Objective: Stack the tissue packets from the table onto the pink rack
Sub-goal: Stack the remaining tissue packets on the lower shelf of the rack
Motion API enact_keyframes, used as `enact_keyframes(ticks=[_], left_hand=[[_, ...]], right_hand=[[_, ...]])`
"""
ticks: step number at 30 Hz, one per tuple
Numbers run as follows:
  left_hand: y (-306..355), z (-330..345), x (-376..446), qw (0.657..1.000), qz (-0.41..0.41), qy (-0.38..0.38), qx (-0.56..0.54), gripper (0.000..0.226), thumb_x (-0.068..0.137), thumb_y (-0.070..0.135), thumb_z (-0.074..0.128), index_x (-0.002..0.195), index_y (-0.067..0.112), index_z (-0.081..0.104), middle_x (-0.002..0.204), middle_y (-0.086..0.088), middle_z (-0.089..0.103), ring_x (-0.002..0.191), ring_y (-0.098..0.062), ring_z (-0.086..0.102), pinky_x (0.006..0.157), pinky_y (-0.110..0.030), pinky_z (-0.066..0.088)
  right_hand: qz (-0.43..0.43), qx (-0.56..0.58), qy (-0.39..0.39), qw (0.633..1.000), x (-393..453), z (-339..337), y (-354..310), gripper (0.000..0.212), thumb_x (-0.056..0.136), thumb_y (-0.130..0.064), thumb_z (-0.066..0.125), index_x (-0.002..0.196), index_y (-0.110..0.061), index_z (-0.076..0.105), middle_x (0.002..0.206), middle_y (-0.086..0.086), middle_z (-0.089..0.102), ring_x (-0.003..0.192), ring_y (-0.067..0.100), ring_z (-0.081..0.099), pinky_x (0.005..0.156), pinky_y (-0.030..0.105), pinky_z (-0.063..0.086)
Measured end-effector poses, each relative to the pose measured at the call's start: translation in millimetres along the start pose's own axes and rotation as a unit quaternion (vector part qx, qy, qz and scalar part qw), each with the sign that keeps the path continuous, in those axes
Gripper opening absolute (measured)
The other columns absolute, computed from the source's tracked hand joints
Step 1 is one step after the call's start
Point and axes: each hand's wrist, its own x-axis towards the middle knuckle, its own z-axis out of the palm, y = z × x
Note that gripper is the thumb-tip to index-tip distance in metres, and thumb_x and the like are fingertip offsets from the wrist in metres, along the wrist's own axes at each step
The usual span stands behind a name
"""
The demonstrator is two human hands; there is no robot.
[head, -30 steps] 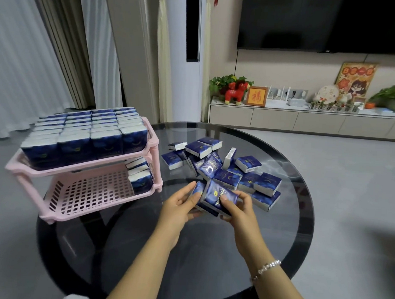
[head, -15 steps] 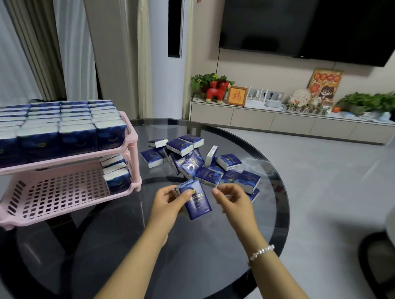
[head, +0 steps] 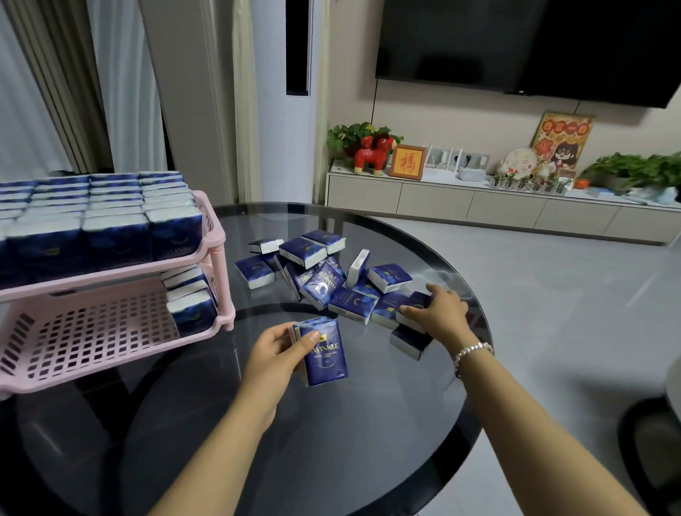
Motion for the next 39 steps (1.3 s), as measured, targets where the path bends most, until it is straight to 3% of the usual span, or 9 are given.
enact_keyframes(ticks=[6, 11, 15, 19, 23, 27, 32, 35, 39], left_hand=[[0, -1, -2, 1.000, 0.001, 0.002, -0.004, 0.024, 0.085, 0.007, 0.066, 0.107, 0.009, 0.058, 0.096, -0.002, 0.070, 0.069, 0.001, 0.064, 0.053, -0.009, 0.046], [2, -4, -8, 1.000, 0.009, 0.011, -0.008, 0.023, 0.085, 0.008, 0.066, 0.107, 0.009, 0.058, 0.097, -0.003, 0.070, 0.074, -0.005, 0.065, 0.054, -0.011, 0.048], [5, -9, -10, 0.999, 0.015, 0.042, -0.013, 0.028, 0.083, 0.012, 0.069, 0.109, 0.007, 0.059, 0.103, -0.006, 0.070, 0.083, -0.012, 0.065, 0.065, -0.020, 0.048], [8, -14, -12, 0.997, 0.011, 0.072, -0.020, 0.031, 0.081, 0.015, 0.072, 0.109, 0.003, 0.061, 0.104, -0.010, 0.070, 0.081, -0.016, 0.063, 0.067, -0.026, 0.046], [9, -16, -14, 0.996, 0.006, 0.076, -0.045, 0.041, 0.081, 0.020, 0.073, 0.118, 0.012, 0.057, 0.108, -0.004, 0.067, 0.089, -0.015, 0.062, 0.069, -0.026, 0.046], [9, -14, -15, 0.996, 0.000, 0.064, -0.059, 0.045, 0.080, 0.023, 0.072, 0.121, 0.014, 0.057, 0.116, -0.007, 0.065, 0.101, -0.021, 0.064, 0.073, -0.027, 0.049], [13, -18, -15, 0.998, 0.011, 0.056, -0.038, 0.050, 0.074, 0.035, 0.074, 0.118, 0.017, 0.059, 0.113, -0.005, 0.068, 0.100, -0.019, 0.065, 0.080, -0.030, 0.051], [18, -24, -16, 0.999, 0.018, 0.041, -0.008, 0.063, 0.062, 0.048, 0.073, 0.116, 0.018, 0.059, 0.112, -0.003, 0.069, 0.102, -0.018, 0.065, 0.089, -0.035, 0.052], [25, -36, -14, 0.999, 0.001, 0.013, 0.046, 0.053, 0.070, 0.031, 0.080, 0.116, 0.022, 0.055, 0.113, 0.000, 0.067, 0.105, -0.016, 0.063, 0.095, -0.036, 0.050]], right_hand=[[-0.022, -0.014, -0.038, 0.999, -4, -12, -8, 0.070, 0.068, -0.038, 0.081, 0.125, -0.014, 0.048, 0.125, 0.011, 0.039, 0.120, 0.028, 0.035, 0.101, 0.037, 0.035], [-0.046, 0.041, -0.074, 0.995, -15, -13, -19, 0.056, 0.068, -0.028, 0.082, 0.110, -0.017, 0.047, 0.104, 0.000, 0.051, 0.093, 0.017, 0.052, 0.076, 0.029, 0.047], [-0.061, 0.158, -0.099, 0.980, -28, -6, -28, 0.038, 0.079, -0.029, 0.073, 0.113, -0.025, 0.055, 0.106, 0.002, 0.056, 0.088, 0.015, 0.058, 0.078, 0.033, 0.054], [-0.024, 0.351, -0.134, 0.927, -51, 3, -43, 0.019, 0.085, -0.025, 0.067, 0.101, -0.017, 0.062, 0.095, 0.002, 0.062, 0.077, 0.013, 0.059, 0.054, 0.027, 0.053], [0.016, 0.458, -0.124, 0.880, -70, 28, -56, 0.025, 0.080, -0.027, 0.072, 0.096, -0.011, 0.061, 0.088, 0.006, 0.069, 0.075, 0.017, 0.063, 0.070, 0.033, 0.054], [0.000, 0.508, -0.101, 0.856, -95, 53, -69, 0.025, 0.082, -0.029, 0.070, 0.089, -0.010, 0.054, 0.083, 0.005, 0.064, 0.073, 0.015, 0.060, 0.067, 0.025, 0.048], [-0.026, 0.492, -0.116, 0.862, -115, 78, -78, 0.031, 0.089, -0.040, 0.058, 0.099, -0.012, 0.051, 0.093, 0.004, 0.065, 0.081, 0.013, 0.063, 0.078, 0.030, 0.052], [-0.049, 0.500, -0.140, 0.853, -121, 83, -80, 0.026, 0.093, -0.038, 0.052, 0.113, -0.022, 0.050, 0.101, 0.001, 0.067, 0.082, 0.010, 0.068, 0.074, 0.028, 0.054], [-0.112, 0.477, -0.181, 0.853, -124, 83, -80, 0.021, 0.096, -0.031, 0.048, 0.115, -0.033, 0.055, 0.108, -0.012, 0.067, 0.095, 0.002, 0.065, 0.080, 0.019, 0.052]])
